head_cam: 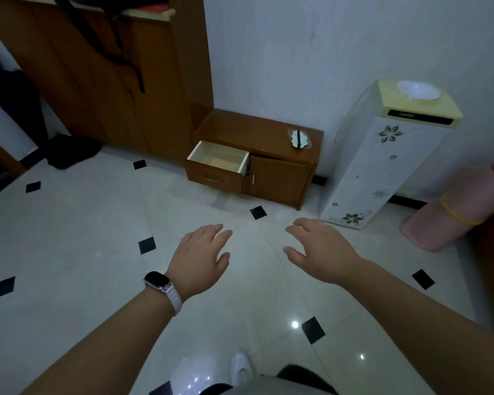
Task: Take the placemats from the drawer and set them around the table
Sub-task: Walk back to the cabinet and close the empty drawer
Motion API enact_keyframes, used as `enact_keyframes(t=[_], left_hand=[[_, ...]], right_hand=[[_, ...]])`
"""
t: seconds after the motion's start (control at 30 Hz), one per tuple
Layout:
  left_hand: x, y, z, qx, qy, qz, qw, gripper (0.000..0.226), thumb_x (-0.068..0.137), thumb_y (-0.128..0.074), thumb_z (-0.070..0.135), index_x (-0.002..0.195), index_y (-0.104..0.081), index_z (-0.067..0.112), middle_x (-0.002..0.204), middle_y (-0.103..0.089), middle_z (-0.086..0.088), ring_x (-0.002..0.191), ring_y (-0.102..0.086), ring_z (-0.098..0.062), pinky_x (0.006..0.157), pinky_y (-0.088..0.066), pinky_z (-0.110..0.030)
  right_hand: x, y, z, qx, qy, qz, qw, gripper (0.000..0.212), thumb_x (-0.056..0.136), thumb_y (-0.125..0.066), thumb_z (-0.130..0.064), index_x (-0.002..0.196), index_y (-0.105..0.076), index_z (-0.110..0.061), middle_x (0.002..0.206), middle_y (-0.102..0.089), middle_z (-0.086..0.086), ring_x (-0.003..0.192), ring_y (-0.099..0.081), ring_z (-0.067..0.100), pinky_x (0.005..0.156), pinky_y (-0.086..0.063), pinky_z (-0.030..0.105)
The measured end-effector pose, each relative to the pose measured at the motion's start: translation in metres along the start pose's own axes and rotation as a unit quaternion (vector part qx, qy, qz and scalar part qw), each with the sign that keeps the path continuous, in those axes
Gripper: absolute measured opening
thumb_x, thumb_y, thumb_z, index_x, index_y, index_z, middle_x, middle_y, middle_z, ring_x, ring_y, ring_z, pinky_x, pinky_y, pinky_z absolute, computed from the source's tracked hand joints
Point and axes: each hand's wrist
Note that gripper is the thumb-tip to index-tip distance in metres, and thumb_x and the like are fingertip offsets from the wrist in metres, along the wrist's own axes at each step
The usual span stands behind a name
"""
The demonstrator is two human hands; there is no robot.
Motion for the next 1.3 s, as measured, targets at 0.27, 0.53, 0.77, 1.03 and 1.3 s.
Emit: enact_keyframes(t=[0.27, 0.53, 0.77, 1.03, 1.3], left_hand=[[0.083, 0.019, -0.068, -0.024, 0.042, 0.019, 0.999, 0.057, 0.087, -0.038, 0.048, 0.134, -0.054, 0.02, 0.135, -0.056, -0.004, 0.124, -0.051, -0.025, 0.096, -0.044, -0.042], [0.187, 0.004, -0.145, -0.015, 0.081, -0.001, 0.997, 0.061, 0.089, -0.039, 0.048, 0.143, -0.042, 0.02, 0.139, -0.053, -0.003, 0.126, -0.049, -0.023, 0.099, -0.041, -0.04], [0.278, 0.017, -0.213, 0.033, 0.095, -0.042, 0.994, 0.059, 0.089, -0.037, 0.05, 0.138, -0.049, 0.02, 0.138, -0.054, -0.005, 0.125, -0.051, -0.027, 0.099, -0.042, -0.043], [0.357, 0.041, -0.265, 0.043, 0.091, -0.022, 0.995, 0.055, 0.089, -0.042, 0.048, 0.134, -0.053, 0.018, 0.136, -0.056, -0.008, 0.122, -0.053, -0.03, 0.098, -0.043, -0.045], [0.41, 0.034, -0.347, 0.04, 0.032, -0.019, 0.999, 0.053, 0.088, -0.043, 0.047, 0.13, -0.057, 0.017, 0.132, -0.059, -0.009, 0.119, -0.056, -0.03, 0.096, -0.044, -0.044]], right_hand=[[0.125, 0.003, 0.003, 0.007, 0.031, -0.016, 0.999, 0.057, 0.093, -0.035, -0.055, 0.139, -0.046, -0.023, 0.143, -0.045, 0.001, 0.127, -0.043, 0.021, 0.102, -0.038, 0.038], [0.275, -0.016, 0.032, 0.026, 0.062, -0.04, 0.997, 0.062, 0.089, -0.029, -0.059, 0.135, -0.05, -0.023, 0.139, -0.05, -0.002, 0.125, -0.046, 0.018, 0.099, -0.04, 0.035], [0.408, -0.003, 0.051, 0.04, 0.1, -0.059, 0.992, 0.07, 0.084, -0.019, -0.061, 0.133, -0.051, -0.022, 0.137, -0.049, 0.001, 0.125, -0.045, 0.022, 0.098, -0.04, 0.037], [0.514, 0.028, 0.049, 0.042, 0.147, -0.036, 0.988, 0.065, 0.084, -0.023, -0.056, 0.129, -0.054, -0.021, 0.132, -0.052, 0.002, 0.121, -0.047, 0.024, 0.092, -0.042, 0.039], [0.576, 0.024, 0.027, 0.028, 0.121, -0.034, 0.992, 0.05, 0.094, -0.04, -0.051, 0.135, -0.049, -0.025, 0.14, -0.046, 0.001, 0.127, -0.041, 0.021, 0.098, -0.038, 0.038]])
Point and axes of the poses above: each hand's wrist, its own x-axis towards the middle knuckle, its own y-axis out of the back of the hand, z = x × y
